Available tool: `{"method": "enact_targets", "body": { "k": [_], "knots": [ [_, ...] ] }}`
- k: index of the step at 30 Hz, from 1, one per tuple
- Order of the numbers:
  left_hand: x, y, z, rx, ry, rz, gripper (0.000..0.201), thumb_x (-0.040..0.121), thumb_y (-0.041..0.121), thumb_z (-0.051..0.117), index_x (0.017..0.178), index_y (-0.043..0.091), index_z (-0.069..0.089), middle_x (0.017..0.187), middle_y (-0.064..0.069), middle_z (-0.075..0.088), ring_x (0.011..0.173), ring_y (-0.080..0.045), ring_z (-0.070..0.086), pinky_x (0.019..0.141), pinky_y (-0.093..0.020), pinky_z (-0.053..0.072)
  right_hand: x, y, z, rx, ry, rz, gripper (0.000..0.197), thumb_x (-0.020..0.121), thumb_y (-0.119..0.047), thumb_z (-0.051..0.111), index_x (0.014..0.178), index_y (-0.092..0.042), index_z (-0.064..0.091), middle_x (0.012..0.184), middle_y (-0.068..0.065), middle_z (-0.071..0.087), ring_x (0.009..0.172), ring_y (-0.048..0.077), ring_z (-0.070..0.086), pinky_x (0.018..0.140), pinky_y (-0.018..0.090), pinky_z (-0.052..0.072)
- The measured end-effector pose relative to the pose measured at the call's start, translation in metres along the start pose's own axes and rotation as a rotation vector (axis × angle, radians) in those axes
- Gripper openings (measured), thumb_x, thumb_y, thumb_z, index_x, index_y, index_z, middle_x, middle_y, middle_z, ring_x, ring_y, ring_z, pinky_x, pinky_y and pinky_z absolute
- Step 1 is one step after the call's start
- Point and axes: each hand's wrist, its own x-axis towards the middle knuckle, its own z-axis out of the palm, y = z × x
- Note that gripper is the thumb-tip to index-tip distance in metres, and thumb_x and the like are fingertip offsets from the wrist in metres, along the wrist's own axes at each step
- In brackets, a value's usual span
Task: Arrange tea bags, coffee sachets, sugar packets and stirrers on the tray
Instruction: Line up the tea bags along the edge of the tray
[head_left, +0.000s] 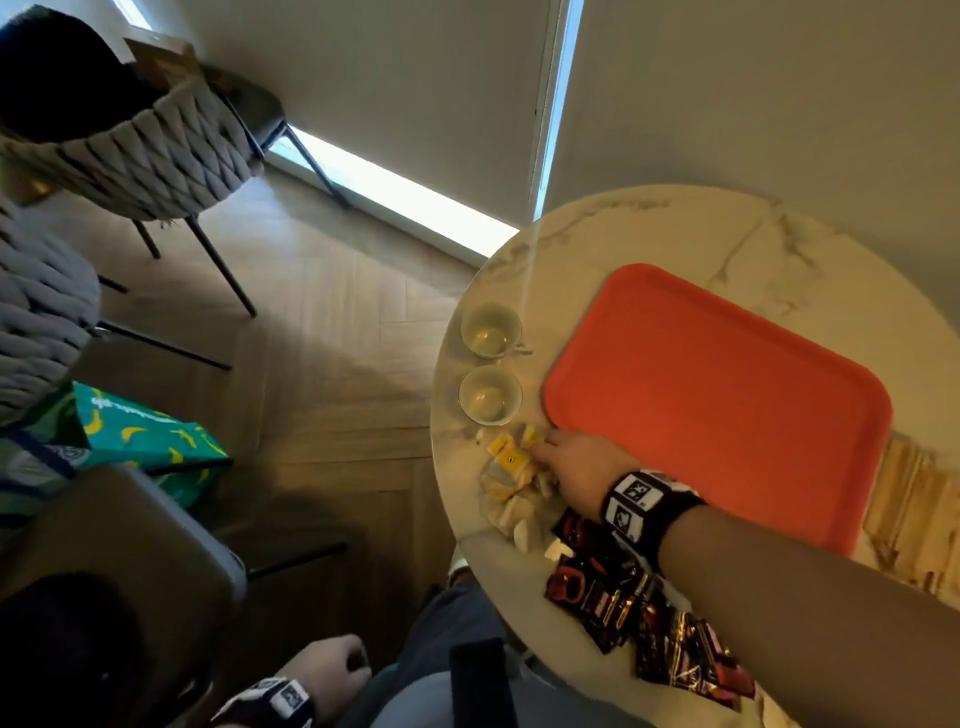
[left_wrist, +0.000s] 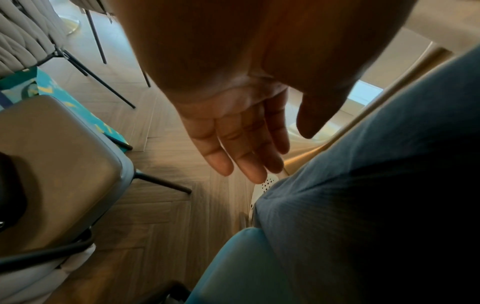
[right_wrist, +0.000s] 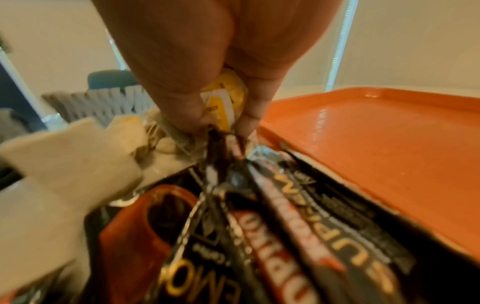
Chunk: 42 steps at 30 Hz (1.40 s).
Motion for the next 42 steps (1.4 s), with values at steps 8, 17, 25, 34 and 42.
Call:
{"method": "enact_targets", "body": {
  "k": [8,17,25,34,42],
  "knots": [
    [-0.006,0.041,-0.021,-0.095,0.152,0.107,0.006,0.101,0.036,0.062,0.101,0.035,0.068,0.097,0.012,0.069,0.092,-0.002,0.066,0.076,-0.016,0.051,-0.029,0.017,-0.018,0.309,0.181,0.095,0.028,0.078,-0.01,0.064,0.098,-0.029,0.061,0.085,-0.011,0.06,0.081,0.015,0.059,0.064,0.026,0.043],
    [-0.062,0.186,-0.13,-0.532,0.616,0.701,0.013,0.094,0.03,0.069,0.103,0.038,0.064,0.099,0.013,0.069,0.094,-0.004,0.068,0.085,-0.034,0.062,-0.071,0.032,-0.076,0.468,0.222,0.034,0.026,0.075,-0.019,0.079,0.081,-0.035,0.059,0.077,-0.011,0.065,0.069,0.006,0.059,0.059,0.025,0.046],
    [-0.062,0.307,-0.183,-1.06,-0.09,0.907,0.065,0.08,0.058,0.077,0.135,0.025,0.065,0.141,-0.01,0.064,0.131,-0.037,0.06,0.108,-0.069,0.045,-0.106,0.057,-0.114,1.097,0.353,-0.183,0.03,0.073,0.006,0.078,0.086,-0.017,0.065,0.089,0.018,0.069,0.078,0.024,0.062,0.075,0.043,0.051],
    [-0.003,0.363,-0.144,-1.184,-0.277,0.902,0.057,0.09,0.031,0.072,0.141,0.007,0.057,0.14,-0.029,0.06,0.121,-0.044,0.067,0.099,-0.057,0.056,-0.075,0.113,-0.082,1.14,0.582,-0.039,0.029,0.078,0.016,0.072,0.093,-0.007,0.065,0.074,0.011,0.068,0.062,0.021,0.063,0.057,0.031,0.052],
    [0.039,0.381,-0.099,-1.151,-0.009,0.952,0.029,0.099,0.012,0.062,0.127,0.004,0.062,0.106,-0.025,0.072,0.082,-0.035,0.075,0.059,-0.033,0.063,-0.065,0.122,-0.02,0.959,0.759,0.082,0.045,0.079,0.015,0.07,0.118,-0.004,0.061,0.089,0.02,0.071,0.074,0.034,0.065,0.077,0.051,0.057]
  ]
}}
